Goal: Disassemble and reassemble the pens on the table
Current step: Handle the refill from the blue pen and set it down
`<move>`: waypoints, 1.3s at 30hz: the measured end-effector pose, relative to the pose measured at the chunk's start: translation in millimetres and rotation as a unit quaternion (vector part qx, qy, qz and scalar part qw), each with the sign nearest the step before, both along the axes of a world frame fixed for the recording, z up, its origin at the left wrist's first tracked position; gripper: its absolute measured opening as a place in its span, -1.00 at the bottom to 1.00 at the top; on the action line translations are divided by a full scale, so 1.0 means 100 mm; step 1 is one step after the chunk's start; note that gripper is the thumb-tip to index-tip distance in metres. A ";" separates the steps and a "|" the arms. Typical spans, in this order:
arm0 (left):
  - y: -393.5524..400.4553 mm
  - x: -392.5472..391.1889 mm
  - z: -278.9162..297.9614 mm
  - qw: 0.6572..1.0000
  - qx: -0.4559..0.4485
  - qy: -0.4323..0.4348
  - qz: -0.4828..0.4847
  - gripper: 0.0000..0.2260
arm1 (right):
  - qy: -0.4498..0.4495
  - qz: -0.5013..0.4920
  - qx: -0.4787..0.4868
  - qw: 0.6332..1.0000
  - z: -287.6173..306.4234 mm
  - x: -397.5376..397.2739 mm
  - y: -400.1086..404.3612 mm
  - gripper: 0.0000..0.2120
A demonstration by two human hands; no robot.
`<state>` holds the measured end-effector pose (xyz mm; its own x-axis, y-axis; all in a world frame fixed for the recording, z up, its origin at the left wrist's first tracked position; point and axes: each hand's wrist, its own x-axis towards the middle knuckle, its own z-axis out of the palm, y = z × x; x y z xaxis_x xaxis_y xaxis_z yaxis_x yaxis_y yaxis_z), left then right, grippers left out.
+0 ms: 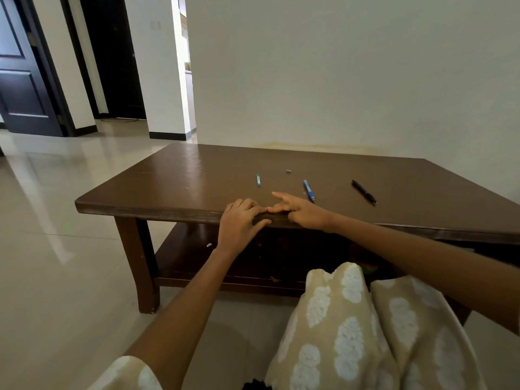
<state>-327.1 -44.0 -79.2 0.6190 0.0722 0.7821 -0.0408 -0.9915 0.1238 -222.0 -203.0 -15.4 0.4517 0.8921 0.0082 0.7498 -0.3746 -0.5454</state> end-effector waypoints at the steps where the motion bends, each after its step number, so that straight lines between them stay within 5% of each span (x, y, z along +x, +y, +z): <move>1: 0.00 0.00 0.01 1.000 0.001 -0.004 -0.002 -0.78 | 0.002 0.000 -0.001 1.000 0.00 0.00 0.01 -0.50; 12: -0.02 -0.06 0.07 0.999 -0.014 -0.035 -0.018 -0.90 | 0.080 -0.012 0.037 0.996 0.00 -0.04 -0.02 -0.38; 16: -0.04 -0.01 0.13 0.988 -0.137 -0.038 -0.057 -0.90 | 0.035 -0.035 0.106 0.993 0.07 -0.02 0.02 -0.57; 20: -0.17 0.14 0.32 0.916 -0.375 -0.044 -0.136 -0.95 | 0.050 -0.046 0.175 0.982 0.17 0.02 0.07 -0.74; 25: -0.31 0.31 0.55 0.661 -0.695 -0.017 -0.284 -0.90 | 0.221 -0.080 0.337 0.912 0.24 0.06 0.05 -0.84; 27: -0.34 0.37 0.62 0.611 -0.724 0.003 -0.320 -0.86 | 0.251 -0.089 0.377 0.887 0.27 0.09 0.03 -0.85; 39: -0.57 0.70 0.75 0.577 -0.729 0.075 -0.360 -0.90 | 0.201 -0.096 0.422 0.879 0.36 0.31 -0.20 -0.93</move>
